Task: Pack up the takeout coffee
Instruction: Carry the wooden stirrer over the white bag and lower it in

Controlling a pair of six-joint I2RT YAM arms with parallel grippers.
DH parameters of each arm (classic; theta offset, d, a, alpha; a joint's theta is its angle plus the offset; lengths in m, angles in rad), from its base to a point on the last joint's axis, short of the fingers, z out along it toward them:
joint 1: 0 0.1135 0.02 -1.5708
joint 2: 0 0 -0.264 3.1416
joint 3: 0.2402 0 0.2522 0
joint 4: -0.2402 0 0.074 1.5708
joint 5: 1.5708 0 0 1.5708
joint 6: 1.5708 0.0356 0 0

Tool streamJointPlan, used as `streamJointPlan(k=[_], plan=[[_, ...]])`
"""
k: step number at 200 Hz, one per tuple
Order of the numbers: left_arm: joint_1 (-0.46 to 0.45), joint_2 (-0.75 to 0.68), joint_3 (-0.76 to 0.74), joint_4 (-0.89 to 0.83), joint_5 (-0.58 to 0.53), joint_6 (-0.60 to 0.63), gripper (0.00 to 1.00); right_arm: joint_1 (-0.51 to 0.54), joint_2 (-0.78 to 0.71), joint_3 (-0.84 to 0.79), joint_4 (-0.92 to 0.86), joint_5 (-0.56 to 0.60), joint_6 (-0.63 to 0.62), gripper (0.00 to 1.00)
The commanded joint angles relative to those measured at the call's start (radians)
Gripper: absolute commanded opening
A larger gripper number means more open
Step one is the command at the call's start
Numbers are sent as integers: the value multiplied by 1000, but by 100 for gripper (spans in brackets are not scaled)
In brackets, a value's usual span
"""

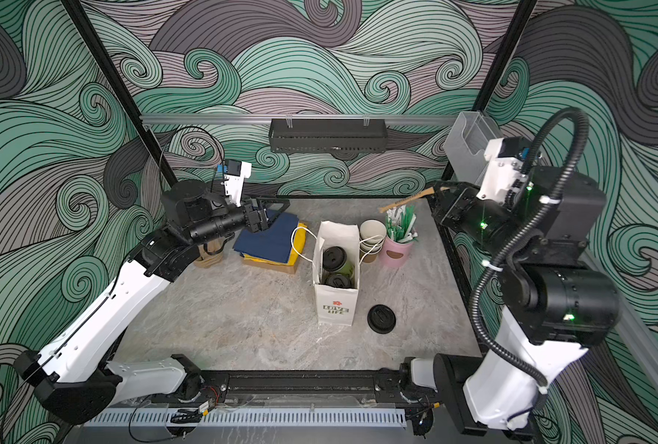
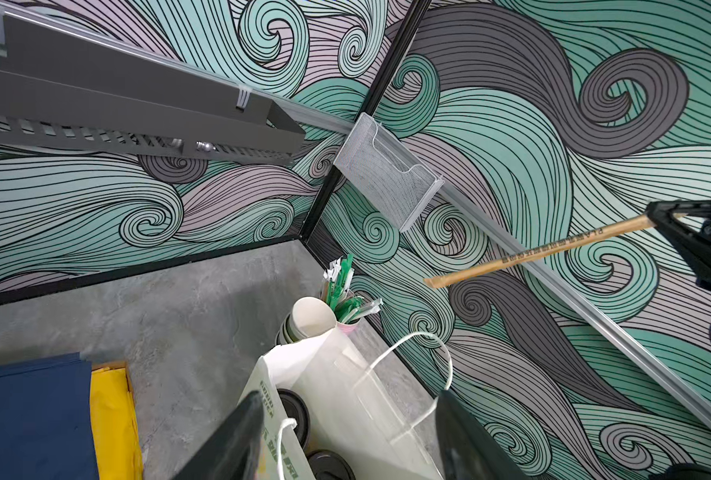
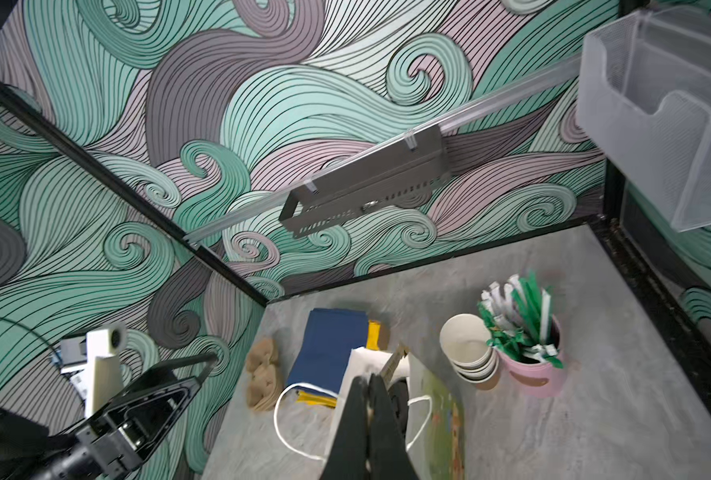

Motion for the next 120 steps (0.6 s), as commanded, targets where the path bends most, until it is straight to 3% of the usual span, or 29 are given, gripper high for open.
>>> streamJointPlan(k=[1,19,37,78,120], plan=[[-6,-3,-15,-8,-33,-45,67,5,6,-33,48,-206,104,0],[-6,-16,-43,-7,-52,-72,67,12,30,-30,15,-270,118,0],[-6,-31,-66,-15,-85,-89,67,36,46,-33,-60,-261,84,0],[-6,-49,-102,-46,-141,-118,67,133,88,-84,-265,-152,-13,0],[-6,-52,-120,-63,-162,-147,67,313,131,-183,-273,-24,-24,0]])
